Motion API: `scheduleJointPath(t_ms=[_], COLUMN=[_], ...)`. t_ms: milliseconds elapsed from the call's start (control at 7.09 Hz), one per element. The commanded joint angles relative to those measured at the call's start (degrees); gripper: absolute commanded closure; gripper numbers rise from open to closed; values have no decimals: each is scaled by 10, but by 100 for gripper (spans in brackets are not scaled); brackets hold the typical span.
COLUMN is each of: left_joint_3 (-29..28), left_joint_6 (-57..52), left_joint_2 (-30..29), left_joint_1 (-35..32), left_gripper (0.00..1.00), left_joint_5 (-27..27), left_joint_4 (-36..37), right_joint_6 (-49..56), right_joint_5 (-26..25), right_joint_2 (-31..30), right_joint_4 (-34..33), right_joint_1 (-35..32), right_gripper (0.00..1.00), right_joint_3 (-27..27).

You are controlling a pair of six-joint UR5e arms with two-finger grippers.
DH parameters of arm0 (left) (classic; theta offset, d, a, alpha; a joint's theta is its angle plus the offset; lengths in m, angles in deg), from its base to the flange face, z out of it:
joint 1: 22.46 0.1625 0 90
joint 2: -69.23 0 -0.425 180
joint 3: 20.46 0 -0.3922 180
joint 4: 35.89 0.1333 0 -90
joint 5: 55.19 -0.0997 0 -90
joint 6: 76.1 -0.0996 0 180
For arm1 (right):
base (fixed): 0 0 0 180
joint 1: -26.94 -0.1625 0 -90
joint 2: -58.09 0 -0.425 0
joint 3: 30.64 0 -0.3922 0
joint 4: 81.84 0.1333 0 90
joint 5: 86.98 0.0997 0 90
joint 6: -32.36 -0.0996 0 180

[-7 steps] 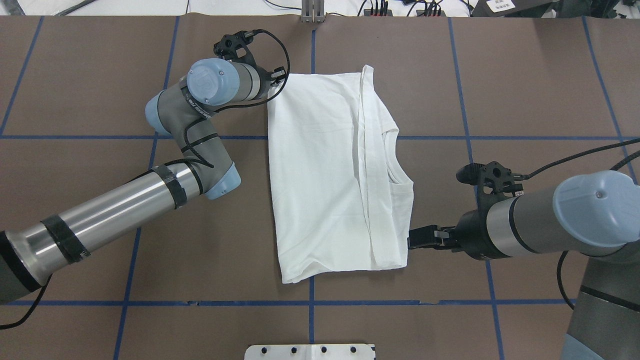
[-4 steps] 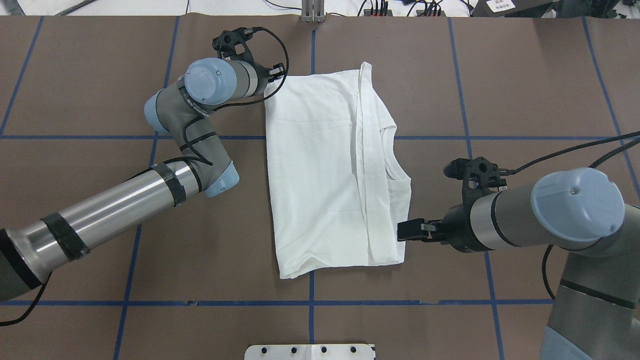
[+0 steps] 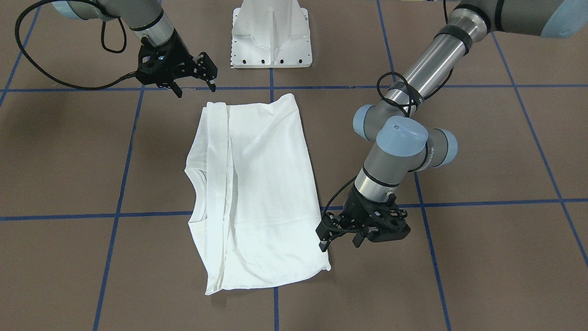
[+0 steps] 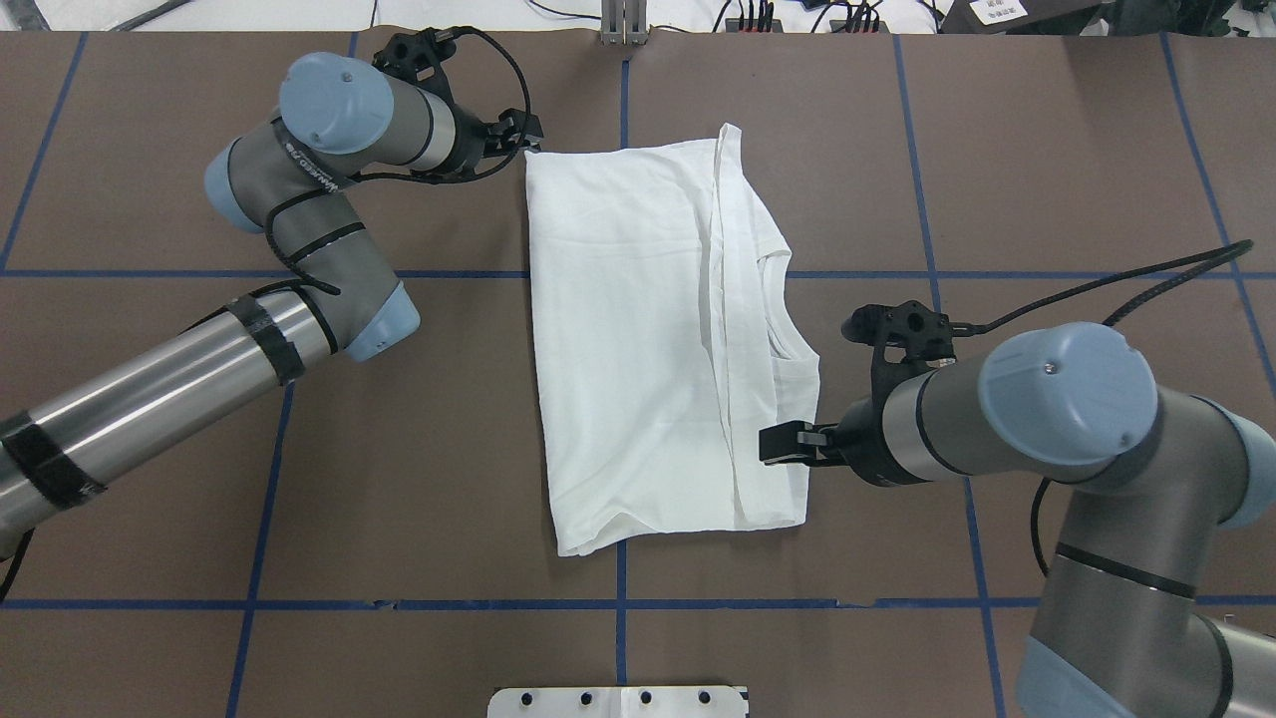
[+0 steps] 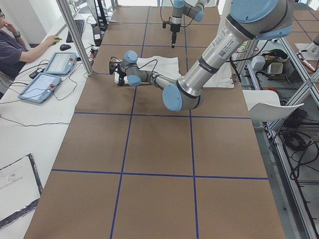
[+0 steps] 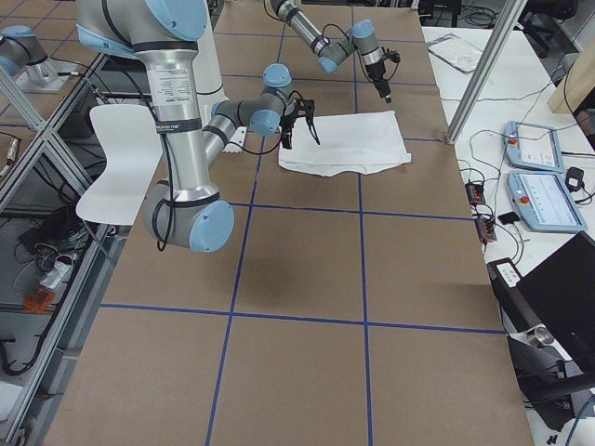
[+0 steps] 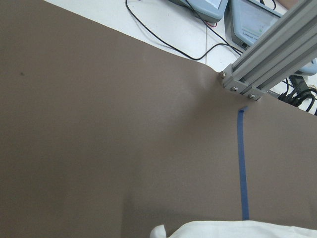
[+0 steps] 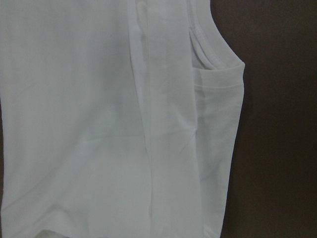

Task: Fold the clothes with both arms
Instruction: 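Release the bundle and draw both grippers back beside it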

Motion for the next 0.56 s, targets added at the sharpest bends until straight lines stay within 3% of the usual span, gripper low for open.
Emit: scheduleJointPath(t_ms=[0, 282, 423], left_joint_3=[208, 376, 415], left_joint_6=[-23, -19, -13], left_joint_2=[101, 139, 138], left_joint_1=[-1, 25, 48], left_gripper=[0, 0, 0], left_joint_5=[33, 72, 77], left_joint_4=[137, 260, 301], right_joint_6=[42, 109, 139], right_joint_5=[-65, -115, -134], right_joint_2=[95, 118, 118], right_joint_4=[-111, -112, -111], right_joint_1=[29, 51, 62], right_gripper=[0, 0, 0], right_joint_3=[-52, -118, -136])
